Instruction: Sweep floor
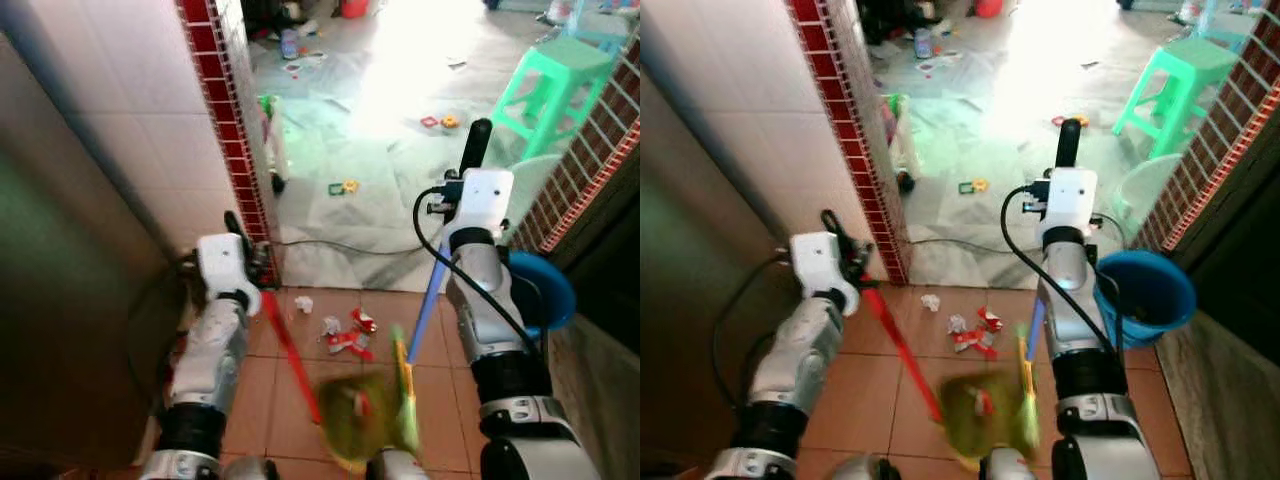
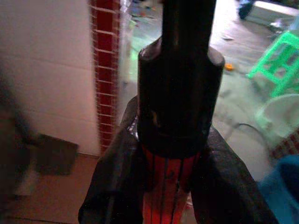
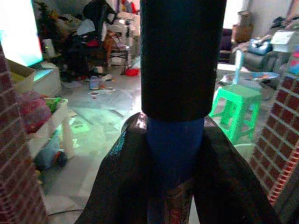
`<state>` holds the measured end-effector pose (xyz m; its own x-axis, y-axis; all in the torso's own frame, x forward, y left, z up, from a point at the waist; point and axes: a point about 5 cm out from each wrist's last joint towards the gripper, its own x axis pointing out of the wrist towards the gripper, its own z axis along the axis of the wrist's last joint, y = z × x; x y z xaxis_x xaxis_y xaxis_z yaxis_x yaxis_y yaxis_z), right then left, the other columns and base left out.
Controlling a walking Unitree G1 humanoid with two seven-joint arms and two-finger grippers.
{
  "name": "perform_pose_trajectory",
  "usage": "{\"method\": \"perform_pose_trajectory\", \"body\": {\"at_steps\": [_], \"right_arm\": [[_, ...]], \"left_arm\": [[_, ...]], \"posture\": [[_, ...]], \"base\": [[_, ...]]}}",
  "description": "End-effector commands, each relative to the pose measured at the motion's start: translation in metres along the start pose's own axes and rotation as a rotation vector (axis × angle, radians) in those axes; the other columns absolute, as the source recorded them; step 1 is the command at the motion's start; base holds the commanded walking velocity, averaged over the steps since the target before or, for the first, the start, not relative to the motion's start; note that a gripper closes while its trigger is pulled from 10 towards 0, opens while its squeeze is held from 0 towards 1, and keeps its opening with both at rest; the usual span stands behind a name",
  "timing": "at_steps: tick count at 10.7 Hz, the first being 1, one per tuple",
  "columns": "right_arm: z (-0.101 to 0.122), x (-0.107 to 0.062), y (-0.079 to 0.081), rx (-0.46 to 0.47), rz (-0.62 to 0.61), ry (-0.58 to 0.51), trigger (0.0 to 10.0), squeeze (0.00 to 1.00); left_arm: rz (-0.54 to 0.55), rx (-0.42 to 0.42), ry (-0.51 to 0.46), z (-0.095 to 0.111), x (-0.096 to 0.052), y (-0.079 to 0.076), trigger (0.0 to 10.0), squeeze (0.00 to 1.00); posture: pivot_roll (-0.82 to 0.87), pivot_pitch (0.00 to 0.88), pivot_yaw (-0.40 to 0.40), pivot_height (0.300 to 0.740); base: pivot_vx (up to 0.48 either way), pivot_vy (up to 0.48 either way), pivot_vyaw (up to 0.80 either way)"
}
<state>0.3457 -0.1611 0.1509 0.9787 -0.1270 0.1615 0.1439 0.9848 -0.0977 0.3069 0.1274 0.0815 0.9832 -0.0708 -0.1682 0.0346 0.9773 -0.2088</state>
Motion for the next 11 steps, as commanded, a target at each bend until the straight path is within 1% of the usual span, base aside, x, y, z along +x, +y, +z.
{"method": "perform_pose_trajectory", "body": {"at_steps": [1, 2, 3, 4, 5, 6, 7, 8, 9, 10, 11], "right_arm": [[0.007, 0.003, 0.004, 0.021, 0.006, -0.032, 10.0, 0.00], [0.006, 0.004, 0.006, 0.020, 0.010, -0.030, 10.0, 0.00], [0.005, 0.005, 0.006, 0.019, 0.015, -0.028, 10.0, 0.00], [0.006, 0.006, 0.007, 0.015, 0.028, -0.032, 10.0, 0.00], [0.006, 0.006, 0.004, 0.003, 0.027, -0.044, 10.0, 0.00], [0.006, 0.005, 0.002, -0.022, 0.037, -0.056, 10.0, 0.00], [-0.002, 0.001, -0.008, -0.062, 0.043, -0.040, 10.0, 0.00], [-0.005, 0.000, -0.013, -0.058, 0.036, -0.024, 10.0, 0.00], [-0.007, 0.001, -0.016, 0.009, 0.029, 0.004, 10.0, 0.00], [-0.003, 0.004, -0.011, 0.140, 0.056, 0.023, 10.0, 0.00], [0.002, 0.007, -0.005, 0.206, 0.112, 0.015, 10.0, 0.00]], "left_arm": [[-0.022, -0.004, -0.094, 0.026, 0.004, -0.004, 10.0, 0.00], [-0.030, -0.001, -0.089, 0.026, 0.004, -0.005, 10.0, 0.00], [-0.059, 0.020, -0.085, 0.026, 0.004, -0.006, 10.0, 0.00], [-0.148, 0.154, -0.128, 0.031, 0.000, -0.016, 10.0, 0.00], [-0.149, 0.107, -0.114, 0.030, -0.002, -0.017, 10.0, 0.00], [-0.151, 0.131, -0.125, 0.031, -0.003, -0.017, 10.0, 0.00], [-0.160, 0.127, -0.135, 0.032, -0.005, -0.018, 10.0, 0.00], [-0.161, 0.129, -0.135, 0.032, -0.005, -0.018, 10.0, 0.00], [-0.170, 0.133, -0.118, 0.029, -0.005, -0.019, 10.0, 0.00], [-0.176, 0.140, -0.104, 0.026, -0.005, -0.021, 10.0, 0.00], [-0.180, 0.137, -0.100, 0.025, -0.005, -0.023, 10.0, 0.00]], "posture": [[-0.10, 0.000, 0.091, 0.740], [-0.10, 0.000, 0.088, 0.740], [-0.10, 0.000, 0.087, 0.740], [-0.10, 0.000, 0.087, 0.740], [-0.10, 0.000, 0.088, 0.740], [-0.10, 0.000, 0.085, 0.740], [-0.10, 0.000, 0.084, 0.740], [-0.10, 0.000, 0.084, 0.740], [-0.10, 0.000, 0.087, 0.740], [-0.10, 0.000, 0.087, 0.740], [-0.11, 0.000, 0.090, 0.740]], "base": [[0.000, 0.000, -0.80], [0.000, 0.000, -0.80], [0.000, 0.000, -0.80], [0.000, 0.000, -0.80], [0.000, 0.000, 0.00], [0.000, 0.000, 0.00], [0.000, 0.000, 0.00], [0.000, 0.000, 0.00], [0.000, 0.000, 0.00], [0.000, 0.000, 0.00], [0.000, 0.000, 0.00]]}}
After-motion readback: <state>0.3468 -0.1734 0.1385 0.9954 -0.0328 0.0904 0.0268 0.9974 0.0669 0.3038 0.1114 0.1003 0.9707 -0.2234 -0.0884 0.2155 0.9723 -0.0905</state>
